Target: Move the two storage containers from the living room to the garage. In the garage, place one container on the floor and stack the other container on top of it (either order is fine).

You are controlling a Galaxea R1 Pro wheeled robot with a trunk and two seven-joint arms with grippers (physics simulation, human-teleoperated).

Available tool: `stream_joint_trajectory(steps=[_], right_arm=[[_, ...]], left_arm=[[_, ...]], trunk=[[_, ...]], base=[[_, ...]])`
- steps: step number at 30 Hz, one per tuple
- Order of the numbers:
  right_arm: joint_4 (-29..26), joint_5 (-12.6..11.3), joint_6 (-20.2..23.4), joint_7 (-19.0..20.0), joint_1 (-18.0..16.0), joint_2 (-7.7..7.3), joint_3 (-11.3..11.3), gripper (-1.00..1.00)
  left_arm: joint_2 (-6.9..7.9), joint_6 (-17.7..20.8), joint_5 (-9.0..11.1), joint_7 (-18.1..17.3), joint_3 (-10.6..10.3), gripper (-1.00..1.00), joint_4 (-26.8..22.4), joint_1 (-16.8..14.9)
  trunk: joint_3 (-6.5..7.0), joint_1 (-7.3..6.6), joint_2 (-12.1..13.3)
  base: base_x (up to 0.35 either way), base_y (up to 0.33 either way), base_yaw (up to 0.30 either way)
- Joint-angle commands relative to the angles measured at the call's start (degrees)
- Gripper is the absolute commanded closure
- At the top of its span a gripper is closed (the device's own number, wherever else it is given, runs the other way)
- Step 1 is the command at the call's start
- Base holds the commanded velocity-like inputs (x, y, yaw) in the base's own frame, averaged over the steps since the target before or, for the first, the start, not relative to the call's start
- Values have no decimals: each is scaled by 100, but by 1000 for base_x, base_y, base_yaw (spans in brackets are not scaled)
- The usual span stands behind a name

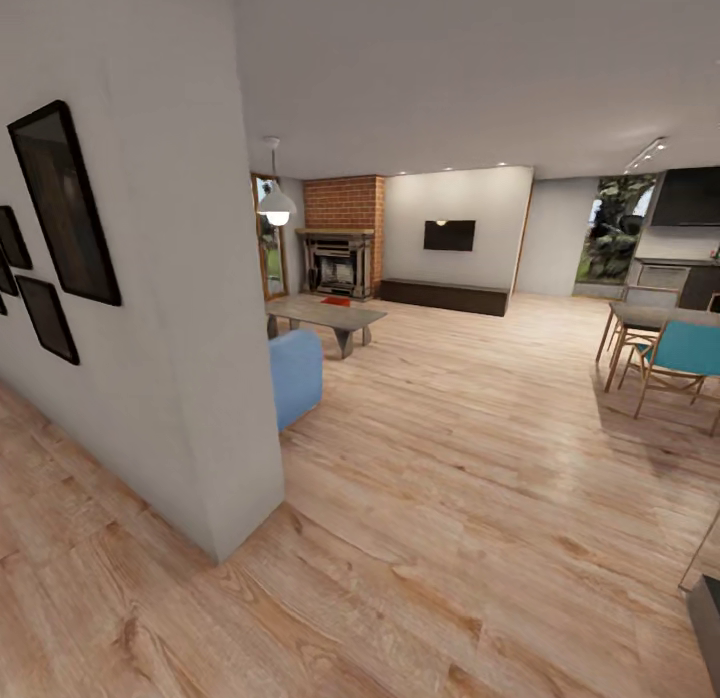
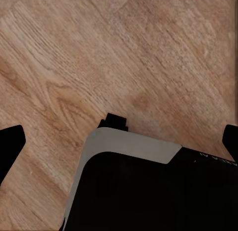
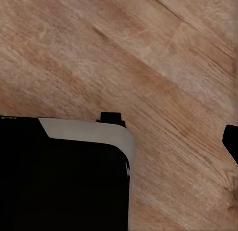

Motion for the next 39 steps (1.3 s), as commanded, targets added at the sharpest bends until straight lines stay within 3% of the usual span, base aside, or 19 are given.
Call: stream_joint_trajectory(steps=[1,39], right_arm=[[17,-55,-32,-4,-8,2,48,-100],[17,-53,-29,30,-8,-4,61,-100]], left_arm=[[-1,-15,21,9,-4,-100,3,-4],[10,41,51,9,-4,-100,3,-4]], trunk=[[-7,4,-4],[-7,4,-4]], base=[[325,0,-48],[325,0,-277]])
